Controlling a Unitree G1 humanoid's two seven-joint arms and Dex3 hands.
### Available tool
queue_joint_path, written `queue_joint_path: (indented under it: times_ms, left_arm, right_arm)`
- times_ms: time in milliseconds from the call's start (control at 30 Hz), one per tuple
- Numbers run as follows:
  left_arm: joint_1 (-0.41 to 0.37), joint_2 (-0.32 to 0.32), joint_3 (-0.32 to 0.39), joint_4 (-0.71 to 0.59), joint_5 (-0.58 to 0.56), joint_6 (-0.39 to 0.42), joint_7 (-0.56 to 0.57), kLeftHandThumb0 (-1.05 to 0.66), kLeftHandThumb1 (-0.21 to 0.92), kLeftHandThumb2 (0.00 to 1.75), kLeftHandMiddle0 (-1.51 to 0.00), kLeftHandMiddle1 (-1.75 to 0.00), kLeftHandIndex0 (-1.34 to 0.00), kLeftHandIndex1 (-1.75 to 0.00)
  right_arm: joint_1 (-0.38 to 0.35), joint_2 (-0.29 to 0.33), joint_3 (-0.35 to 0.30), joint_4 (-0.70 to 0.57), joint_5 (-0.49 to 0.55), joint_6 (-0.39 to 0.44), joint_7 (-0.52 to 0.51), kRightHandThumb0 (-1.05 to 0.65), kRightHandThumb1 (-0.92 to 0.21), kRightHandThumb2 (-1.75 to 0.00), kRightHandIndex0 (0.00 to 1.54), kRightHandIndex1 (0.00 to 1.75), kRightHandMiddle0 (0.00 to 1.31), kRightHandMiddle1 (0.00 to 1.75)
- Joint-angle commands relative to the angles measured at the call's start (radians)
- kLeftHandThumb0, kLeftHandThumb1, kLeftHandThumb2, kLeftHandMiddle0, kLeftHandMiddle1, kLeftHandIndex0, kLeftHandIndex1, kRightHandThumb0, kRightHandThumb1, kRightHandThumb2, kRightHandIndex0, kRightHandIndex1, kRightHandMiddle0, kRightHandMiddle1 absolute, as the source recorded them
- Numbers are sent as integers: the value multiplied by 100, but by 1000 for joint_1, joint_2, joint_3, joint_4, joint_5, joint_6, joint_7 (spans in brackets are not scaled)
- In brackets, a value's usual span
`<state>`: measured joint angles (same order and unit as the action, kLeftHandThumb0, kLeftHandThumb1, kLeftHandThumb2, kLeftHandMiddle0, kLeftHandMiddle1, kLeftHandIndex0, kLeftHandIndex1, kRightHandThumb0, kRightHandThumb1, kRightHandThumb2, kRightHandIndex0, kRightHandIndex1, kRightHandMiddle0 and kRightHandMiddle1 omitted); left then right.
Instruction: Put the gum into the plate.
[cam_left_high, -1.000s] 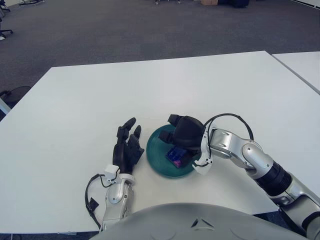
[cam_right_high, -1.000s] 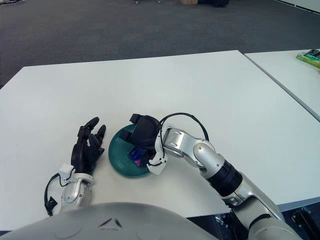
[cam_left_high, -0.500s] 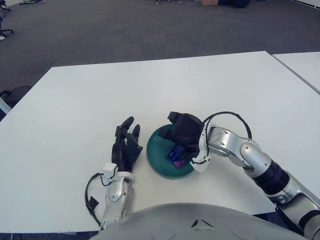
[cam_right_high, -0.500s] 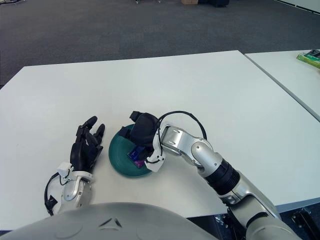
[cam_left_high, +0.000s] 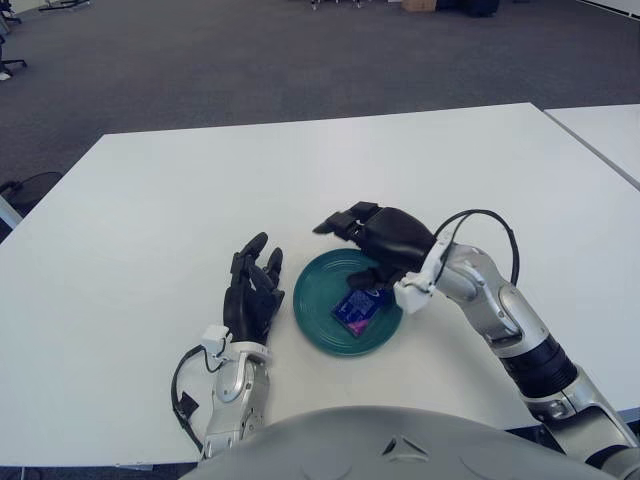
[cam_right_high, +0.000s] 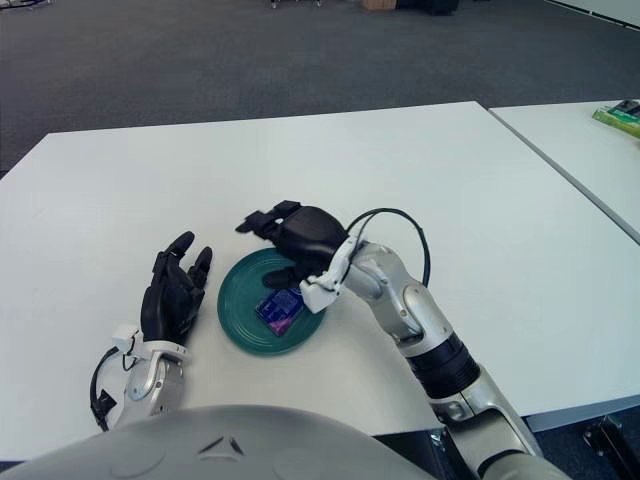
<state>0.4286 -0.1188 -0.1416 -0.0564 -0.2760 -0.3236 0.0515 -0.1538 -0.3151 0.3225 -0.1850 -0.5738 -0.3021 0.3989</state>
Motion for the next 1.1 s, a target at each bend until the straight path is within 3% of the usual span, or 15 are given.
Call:
queue_joint_path:
  times_ms: [0,100,200,400,533,1067]
  left_arm:
    - [21,-76,-31,29,73,-4,50,-78,92,97,-45,-3,-5,-83]
    - [19,-71,-31,34,86,-12,56,-78,92,95,-46,-3,-5,-84]
    - [10,-57,-30,38,117,-10,67,-79,92,94,-49,-5,-8,-85]
    - [6,-41,-29,49,166,-21,72,-81,92,95,-52,-6,-12,-87]
    - [8,-38,-28,50,184,-26,75,-82,92,95,-53,-7,-14,-88]
    - [36,-20,-1,38,181,-26,66,-82,92,97,-52,-5,-17,-87]
  right_arm:
    - [71,95,-87,70,224,54,-57,-92,-92,-91,32,1,0,55]
    - [81,117,-97,87,286,56,-65,-91,-92,-89,32,1,0,57]
    - [107,218,-160,166,505,72,-67,-89,-92,-86,28,0,0,55]
    - [157,343,-227,183,710,130,-107,-83,-92,-82,23,0,0,51]
    - [175,369,-248,183,691,115,-176,-81,-92,-84,23,0,0,53]
    - [251,255,-281,251,585,13,-215,-88,-92,-96,17,0,0,37]
